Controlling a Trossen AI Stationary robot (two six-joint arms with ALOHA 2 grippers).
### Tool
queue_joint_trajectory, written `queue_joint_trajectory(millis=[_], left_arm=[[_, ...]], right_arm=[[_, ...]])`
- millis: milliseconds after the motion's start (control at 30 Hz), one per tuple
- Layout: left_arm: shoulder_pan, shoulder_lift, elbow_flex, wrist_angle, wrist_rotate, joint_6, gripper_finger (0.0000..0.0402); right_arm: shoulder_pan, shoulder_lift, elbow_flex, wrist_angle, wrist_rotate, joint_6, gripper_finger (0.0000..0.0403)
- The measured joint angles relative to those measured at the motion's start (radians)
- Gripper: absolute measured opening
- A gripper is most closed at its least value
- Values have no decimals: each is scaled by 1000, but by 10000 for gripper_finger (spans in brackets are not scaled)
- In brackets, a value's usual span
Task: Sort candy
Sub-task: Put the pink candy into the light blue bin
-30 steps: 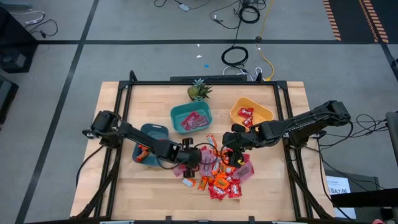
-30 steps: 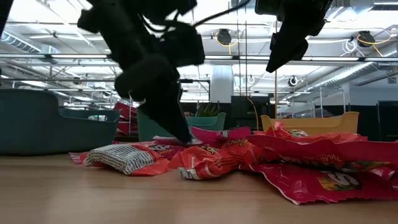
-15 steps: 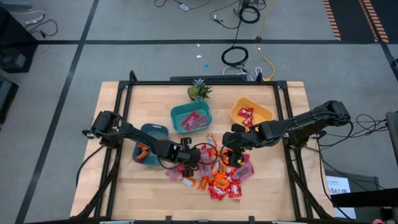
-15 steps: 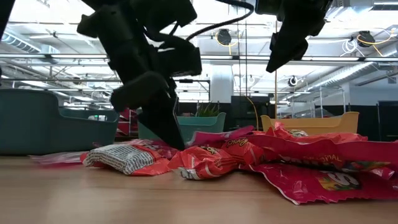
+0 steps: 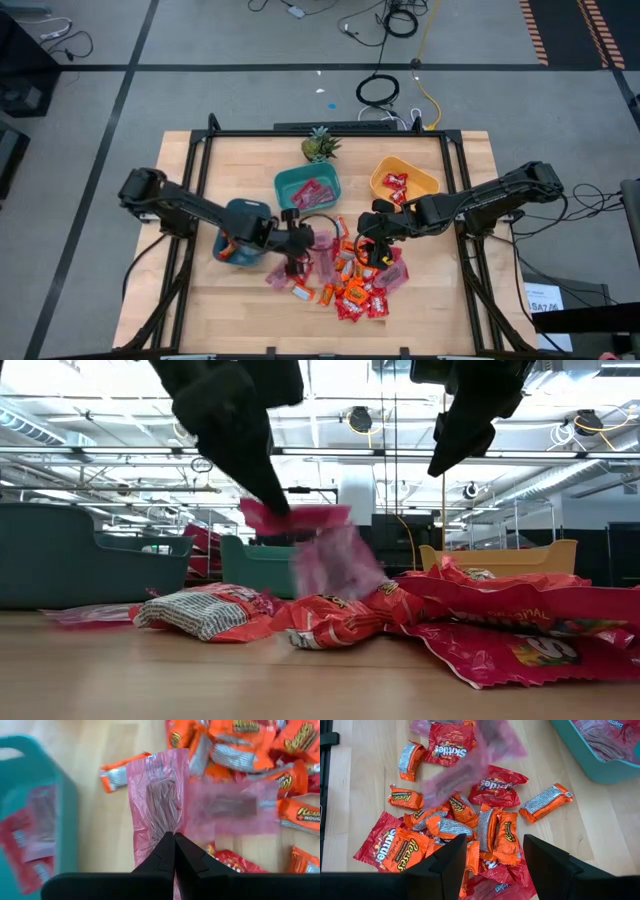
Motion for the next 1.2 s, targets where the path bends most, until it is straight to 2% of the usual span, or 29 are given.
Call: queue_joint_trajectory(millis=[233, 400, 600, 833, 1200], left_arm=[[49, -126, 0, 2, -6, 0, 3], [127, -177, 0, -8, -8, 0, 2], [268, -182, 0, -74, 27, 20, 2], [397, -182, 0, -73, 69, 53, 14], [444, -182, 0, -73, 69, 53, 23]], right_arm=[[0, 0, 0, 1, 0, 0, 187], [0, 0, 0, 1, 0, 2, 187], [0, 0, 0, 1, 0, 2, 187], [0, 0, 0, 1, 0, 2, 187], [0, 0, 0, 1, 0, 0, 187]])
